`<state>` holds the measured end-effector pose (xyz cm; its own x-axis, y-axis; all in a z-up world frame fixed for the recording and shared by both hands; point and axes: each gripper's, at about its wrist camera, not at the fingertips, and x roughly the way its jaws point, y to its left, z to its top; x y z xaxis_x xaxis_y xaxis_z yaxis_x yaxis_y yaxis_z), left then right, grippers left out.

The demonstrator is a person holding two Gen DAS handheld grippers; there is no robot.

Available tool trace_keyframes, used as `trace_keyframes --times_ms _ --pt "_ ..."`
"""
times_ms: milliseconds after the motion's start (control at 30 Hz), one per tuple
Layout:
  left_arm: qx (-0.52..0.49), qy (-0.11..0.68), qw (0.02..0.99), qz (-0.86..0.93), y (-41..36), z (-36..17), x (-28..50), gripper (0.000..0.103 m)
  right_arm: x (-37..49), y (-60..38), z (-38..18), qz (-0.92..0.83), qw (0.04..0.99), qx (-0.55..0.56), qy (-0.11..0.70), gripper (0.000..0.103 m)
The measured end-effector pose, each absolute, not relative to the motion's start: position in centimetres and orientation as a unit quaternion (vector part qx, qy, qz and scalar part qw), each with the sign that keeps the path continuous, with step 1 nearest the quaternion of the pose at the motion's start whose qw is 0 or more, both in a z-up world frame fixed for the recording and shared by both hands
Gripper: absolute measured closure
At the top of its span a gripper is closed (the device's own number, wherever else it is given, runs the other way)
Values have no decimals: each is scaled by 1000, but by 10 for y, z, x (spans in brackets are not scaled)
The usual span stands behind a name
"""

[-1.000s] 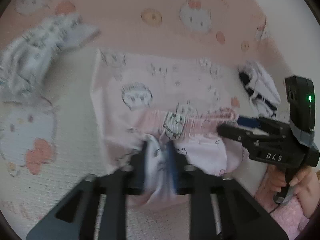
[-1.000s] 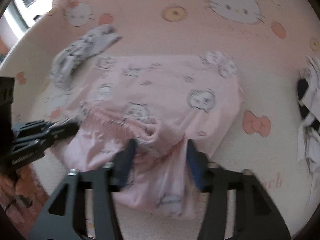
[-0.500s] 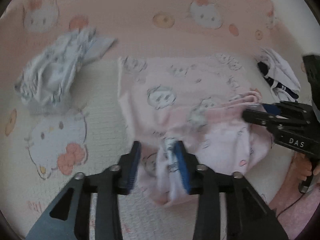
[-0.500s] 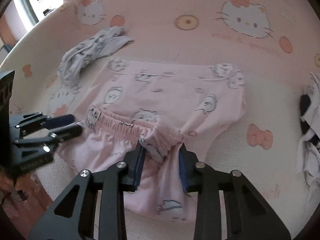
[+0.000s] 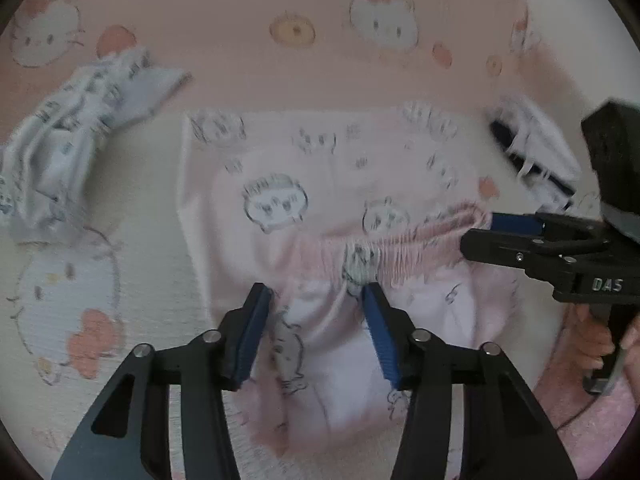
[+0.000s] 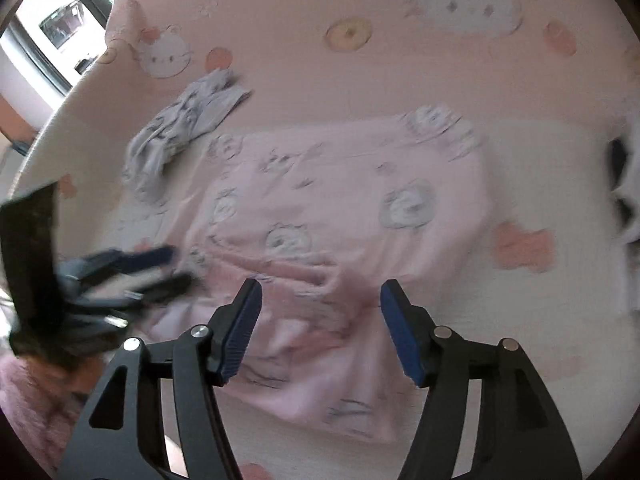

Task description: Fold clothes

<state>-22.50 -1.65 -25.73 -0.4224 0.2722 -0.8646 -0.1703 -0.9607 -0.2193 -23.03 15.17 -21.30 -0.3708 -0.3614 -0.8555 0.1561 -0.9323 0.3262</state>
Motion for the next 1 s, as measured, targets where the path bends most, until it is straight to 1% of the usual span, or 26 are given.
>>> trace_keyframes --times_ms 100,133,167,200,233,267,300,367,400,467,500,533,567,600,667,700,733,800,900,967,1000 --pt "-520 -41 129 843 -10 -260 -224 53 -236 143 -226 -820 146 550 -59 39" --pt "-519 -40 129 844 -10 -259 -224 53 -237 143 -228 -821 146 549 -52 38" --pt "-517 -45 133 844 -10 -258 -224 60 -237 142 -228 -822 150 547 -50 38" --pt "-515 -47 135 845 -11 -257 -223 65 -235 141 -226 -823 157 544 -48 45" --pt "-512 -44 132 848 -12 -256 -222 71 -234 139 -224 -824 160 542 -42 54" --pt "-508 -43 132 850 -14 -253 -219 76 -233 138 -223 -826 162 539 -33 59" --pt "-504 -44 135 852 -16 -251 -218 79 -233 137 -222 -828 163 536 -25 64" --pt "-494 -48 139 857 -17 -244 -216 80 -234 140 -221 -827 164 537 -33 66" --pt "-490 -54 141 859 -18 -242 -216 80 -234 142 -221 -826 164 538 -40 63" --pt "-482 -63 134 864 -26 -235 -214 78 -234 147 -222 -828 151 538 -48 52" --pt "-477 -62 124 868 -29 -232 -214 78 -234 149 -222 -831 141 536 -49 43" --pt "-471 -60 117 872 -30 -231 -215 74 -234 150 -222 -834 132 534 -47 37" --pt "-472 -58 113 873 -32 -231 -216 63 -235 150 -223 -834 127 535 -44 35" --pt "-490 -54 114 863 -33 -237 -220 57 -236 149 -225 -834 125 537 -41 34" --pt "-536 -49 98 837 -39 -255 -227 49 -237 148 -232 -825 121 552 -30 32" --pt "-556 -52 87 825 -44 -263 -229 48 -238 147 -236 -819 119 561 -23 27" --pt "-556 -72 82 824 -50 -260 -228 44 -237 148 -238 -816 116 566 -20 23" --pt "-549 -102 73 826 -60 -252 -224 43 -236 151 -235 -818 111 564 -27 23" --pt "-507 -72 88 854 -51 -234 -215 43 -234 150 -229 -824 117 553 -30 24" --pt "-493 -62 116 860 -41 -231 -213 43 -233 147 -225 -830 127 543 -27 26" --pt "-490 -58 129 860 -34 -232 -214 43 -233 144 -225 -830 133 540 -25 29"
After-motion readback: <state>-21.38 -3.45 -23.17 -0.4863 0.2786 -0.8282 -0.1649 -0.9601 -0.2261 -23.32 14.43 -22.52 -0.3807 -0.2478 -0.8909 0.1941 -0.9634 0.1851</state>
